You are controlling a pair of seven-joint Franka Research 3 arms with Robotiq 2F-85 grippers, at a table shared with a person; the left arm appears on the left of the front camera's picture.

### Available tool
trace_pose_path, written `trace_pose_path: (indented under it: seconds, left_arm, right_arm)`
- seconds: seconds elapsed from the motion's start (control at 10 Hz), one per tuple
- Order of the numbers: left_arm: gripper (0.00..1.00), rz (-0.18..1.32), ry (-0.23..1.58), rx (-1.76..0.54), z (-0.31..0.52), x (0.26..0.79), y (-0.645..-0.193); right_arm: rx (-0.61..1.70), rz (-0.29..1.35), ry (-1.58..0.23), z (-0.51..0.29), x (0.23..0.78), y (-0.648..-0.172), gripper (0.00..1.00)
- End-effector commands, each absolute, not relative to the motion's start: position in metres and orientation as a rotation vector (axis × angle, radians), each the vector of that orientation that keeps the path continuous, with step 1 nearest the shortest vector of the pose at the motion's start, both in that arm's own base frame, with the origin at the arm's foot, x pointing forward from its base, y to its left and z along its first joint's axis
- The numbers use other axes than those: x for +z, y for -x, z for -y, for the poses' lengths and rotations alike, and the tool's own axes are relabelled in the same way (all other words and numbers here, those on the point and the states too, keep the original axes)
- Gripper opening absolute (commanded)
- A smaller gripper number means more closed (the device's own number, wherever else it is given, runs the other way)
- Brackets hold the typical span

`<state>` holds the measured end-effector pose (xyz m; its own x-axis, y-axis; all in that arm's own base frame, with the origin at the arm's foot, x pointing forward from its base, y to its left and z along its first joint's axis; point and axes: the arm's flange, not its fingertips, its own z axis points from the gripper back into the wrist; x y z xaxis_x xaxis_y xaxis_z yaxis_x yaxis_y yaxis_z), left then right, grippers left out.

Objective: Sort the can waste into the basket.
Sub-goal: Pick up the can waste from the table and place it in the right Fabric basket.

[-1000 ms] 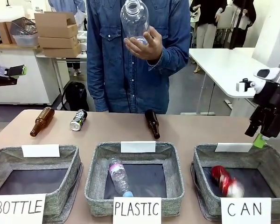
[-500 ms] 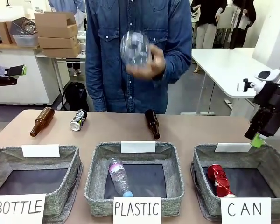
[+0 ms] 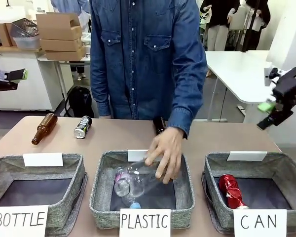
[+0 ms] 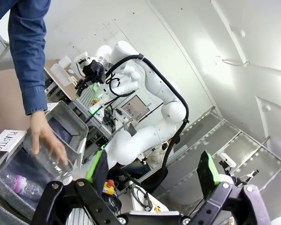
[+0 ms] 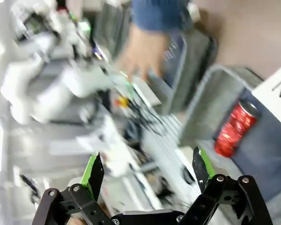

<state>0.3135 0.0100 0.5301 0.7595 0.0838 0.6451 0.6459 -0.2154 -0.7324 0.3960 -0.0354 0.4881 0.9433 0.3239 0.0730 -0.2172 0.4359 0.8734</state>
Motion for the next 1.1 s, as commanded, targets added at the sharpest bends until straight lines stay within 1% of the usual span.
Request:
trace_pose_path:
  seconds: [0.0,0.1,0.2,0.3,0.4,0.5,1.0]
  left_arm:
    - [1.0,0.596,1.751,-0.588,-0.008,0.532,-0.314]
    - [1.0,0.596,1.751,-0.588,-0.008,0.532,-0.314]
    - [1.0,0.596,1.751,-0.588,-0.008,0.532,-0.314]
    - [1.0,0.596,1.751,-0.588,-0.008,0.532,-0.314]
    - [1.0,0.596,1.751,-0.588,-0.008,0.532,-0.314]
    - [1.0,0.596,1.751,-0.588,-0.008,0.532,-0.314]
    - [1.0,0.596,1.751,-0.588,-0.008,0.532,-0.314]
  right_arm:
    - [-0.489,0.452,-1.437,0.013,0.494,-0.375,1.0]
    - [-0.536,0.54,-1.448,0.004,0.494,-0.366,1.0]
    - [-0.573,0.587,-1.442,-0.001,0.49,-0.364,1.0]
    - [-0.623,0.537,-1.468,0.005,0.491,-0.367,1.0]
    - [-0.727,0.487,-1.43,0.007,0.489,-0.371,1.0]
    - [-0.253,0.15,-1.349,0.025,0.486,-0.375,1.0]
    - [-0.253,0.15,-1.349,0.025,0.486,-0.375,1.0]
